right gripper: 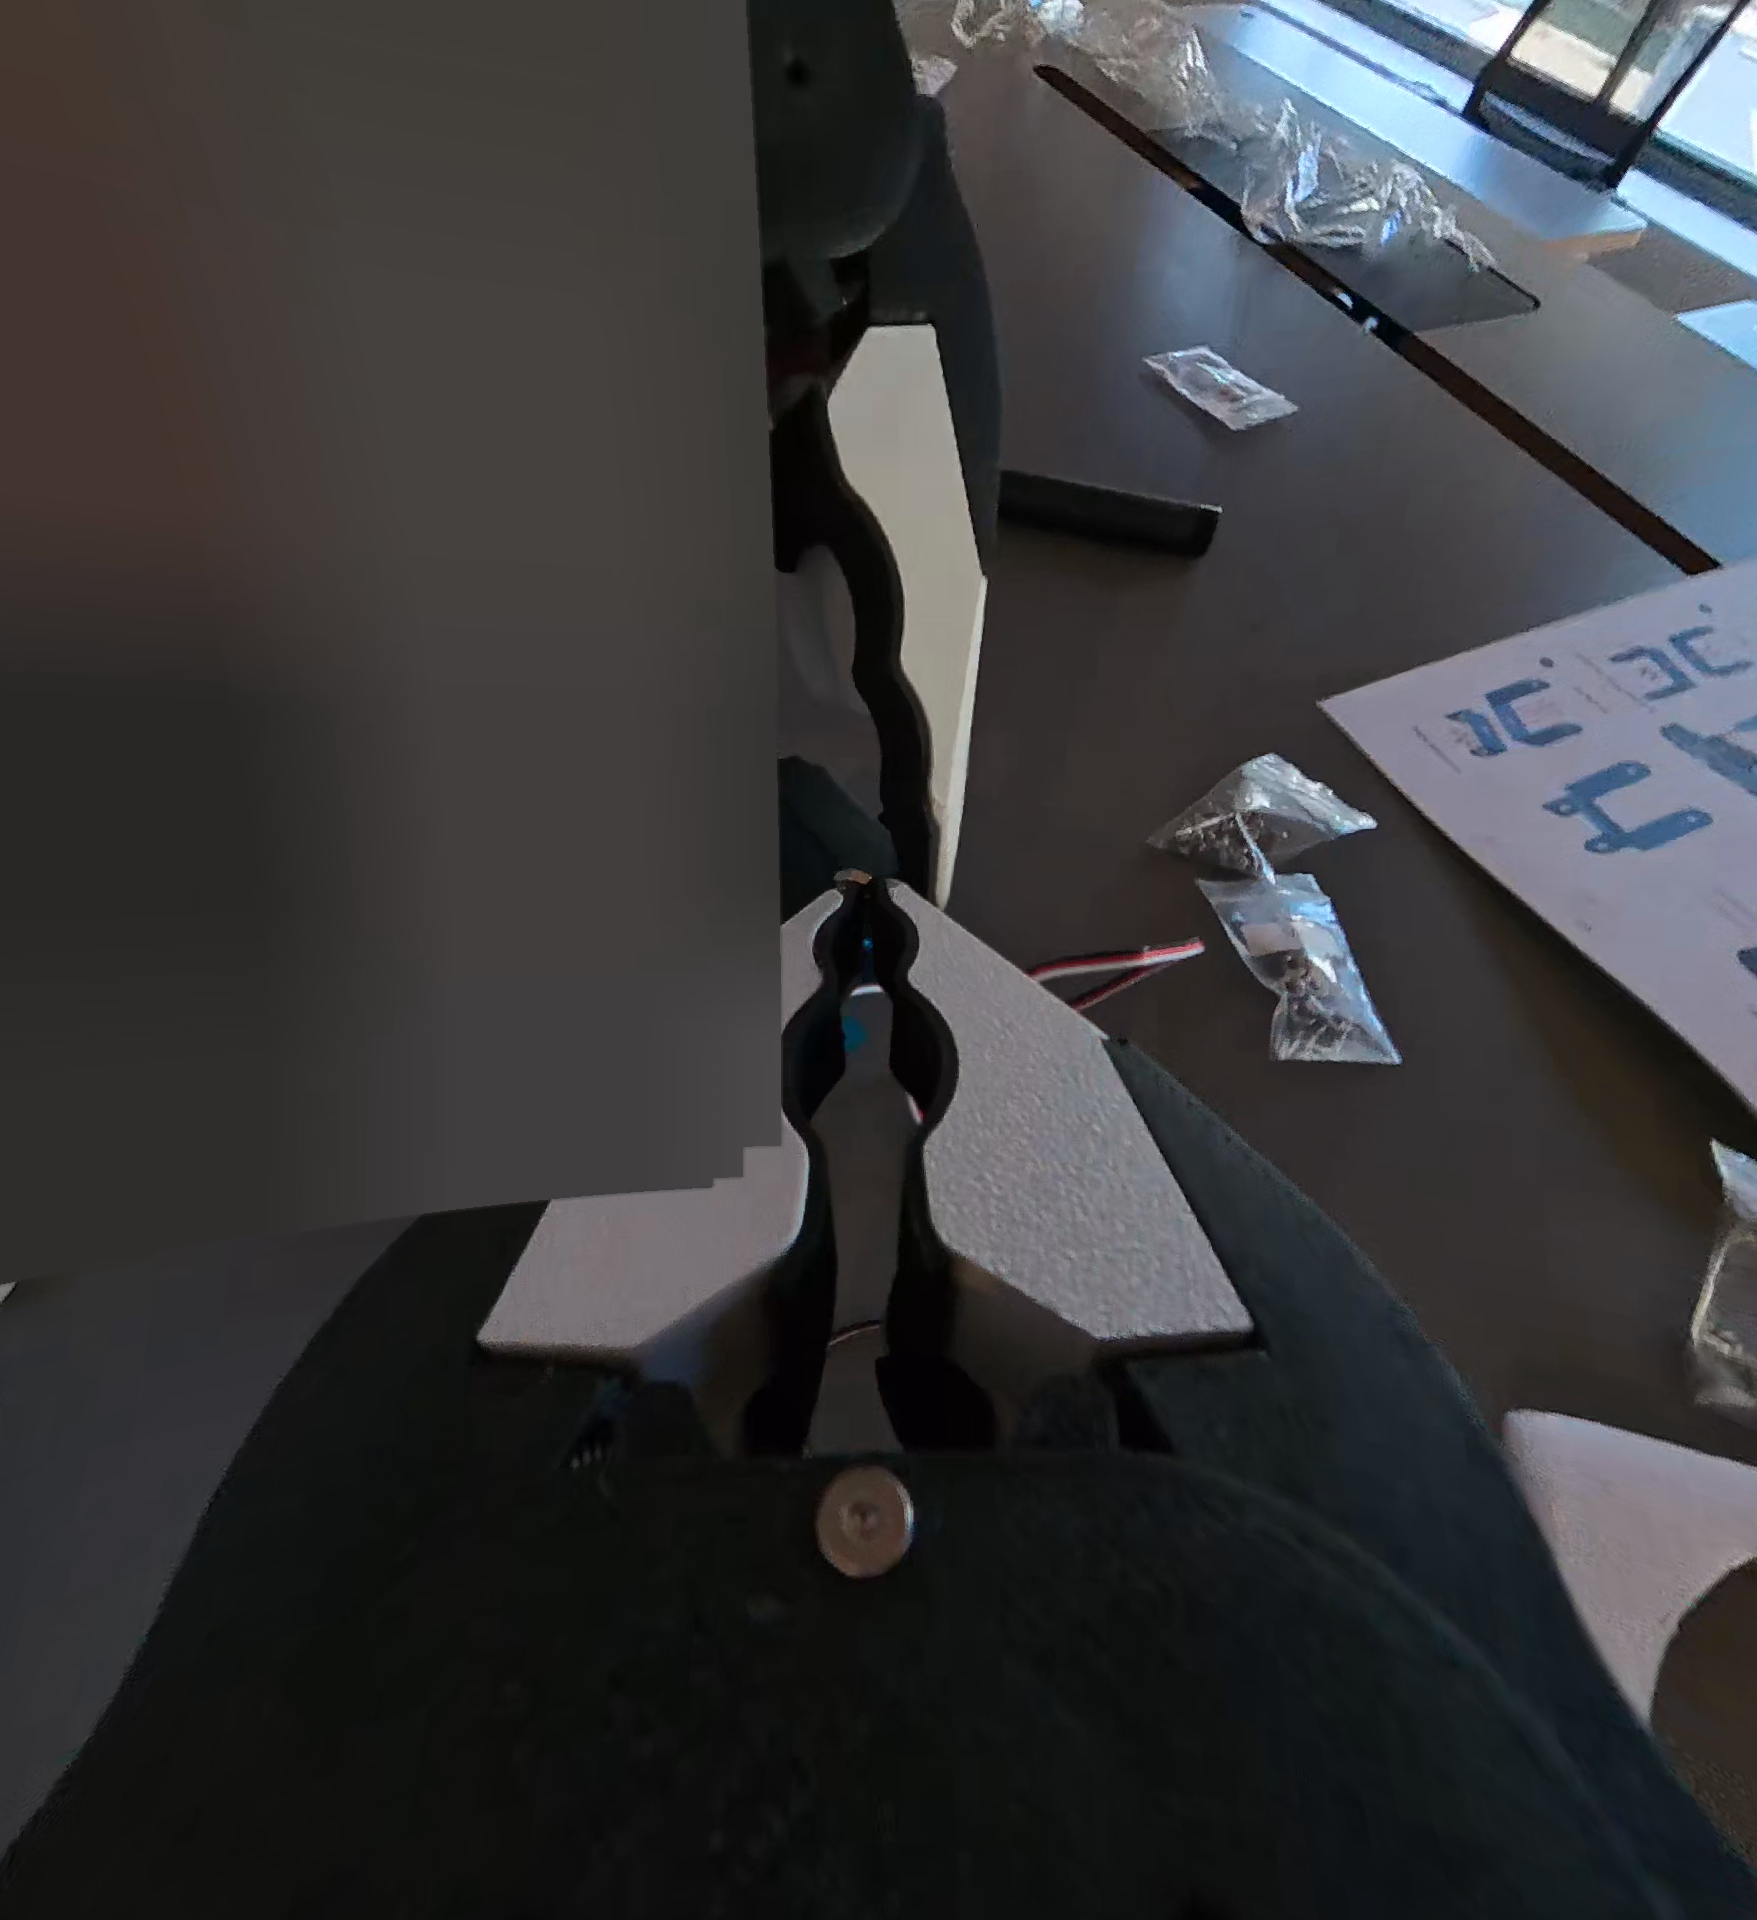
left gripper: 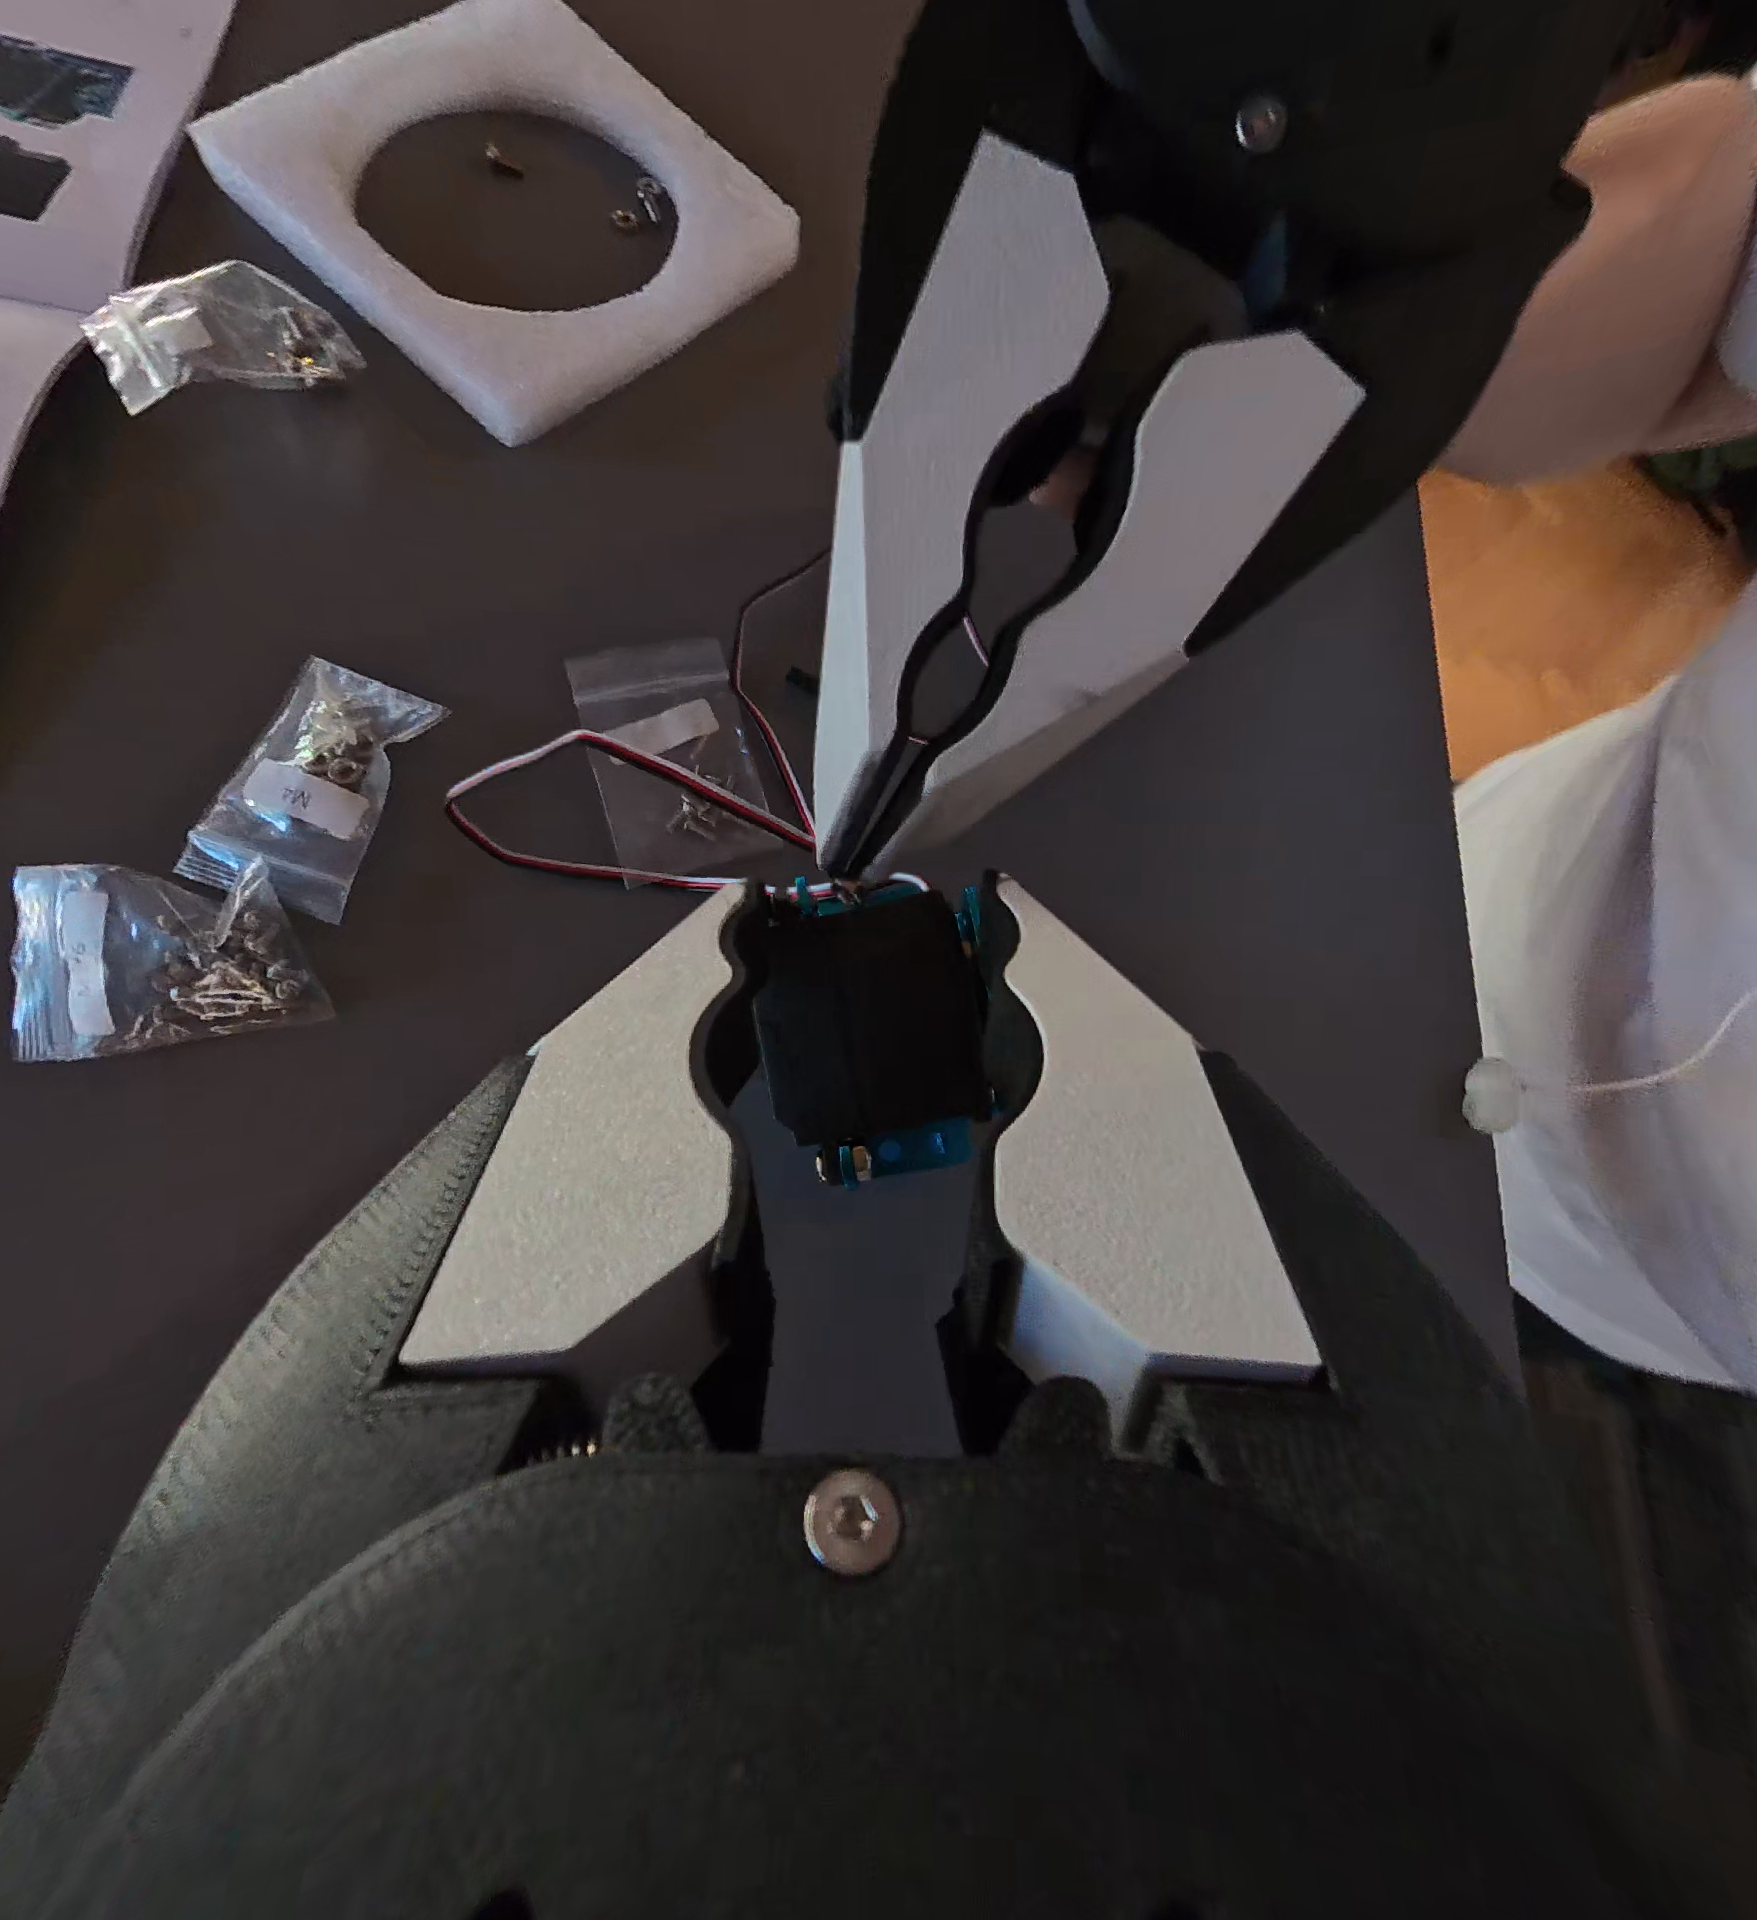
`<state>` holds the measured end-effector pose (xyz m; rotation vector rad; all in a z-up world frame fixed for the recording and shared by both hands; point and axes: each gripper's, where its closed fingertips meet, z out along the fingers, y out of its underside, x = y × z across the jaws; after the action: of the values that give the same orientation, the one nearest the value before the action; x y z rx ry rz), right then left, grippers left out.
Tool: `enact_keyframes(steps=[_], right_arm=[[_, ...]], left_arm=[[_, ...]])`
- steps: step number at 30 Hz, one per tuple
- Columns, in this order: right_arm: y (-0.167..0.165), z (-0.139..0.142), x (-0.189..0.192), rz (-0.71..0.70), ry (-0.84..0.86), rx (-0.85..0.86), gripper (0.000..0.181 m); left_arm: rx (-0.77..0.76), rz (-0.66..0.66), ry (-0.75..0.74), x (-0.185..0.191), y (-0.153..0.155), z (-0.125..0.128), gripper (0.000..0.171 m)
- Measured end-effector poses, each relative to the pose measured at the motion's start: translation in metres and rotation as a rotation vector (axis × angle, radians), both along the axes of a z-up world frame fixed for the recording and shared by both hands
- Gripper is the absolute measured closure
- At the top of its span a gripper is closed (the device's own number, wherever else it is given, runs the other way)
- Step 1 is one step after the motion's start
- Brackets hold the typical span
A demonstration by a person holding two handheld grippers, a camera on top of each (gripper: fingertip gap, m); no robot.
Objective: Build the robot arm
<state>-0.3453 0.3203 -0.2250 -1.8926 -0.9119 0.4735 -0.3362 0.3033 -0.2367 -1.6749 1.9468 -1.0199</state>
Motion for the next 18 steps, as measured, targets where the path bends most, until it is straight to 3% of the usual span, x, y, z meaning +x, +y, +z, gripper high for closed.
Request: enact_keyframes(steps=[10, 18], right_arm=[[0.000, -0.007, 0.012, -0.181, 0.004, -0.018, 0.181], [0.002, -0.015, 0.005, -0.187, -0.016, -0.051, 0.181]], left_arm=[[-0.005, 0.065, -0.009, 0.002, 0.000, 0.000, 0.130], [-0.008, 0.081, -0.023, 0.002, 0.001, 0.001, 0.130]])
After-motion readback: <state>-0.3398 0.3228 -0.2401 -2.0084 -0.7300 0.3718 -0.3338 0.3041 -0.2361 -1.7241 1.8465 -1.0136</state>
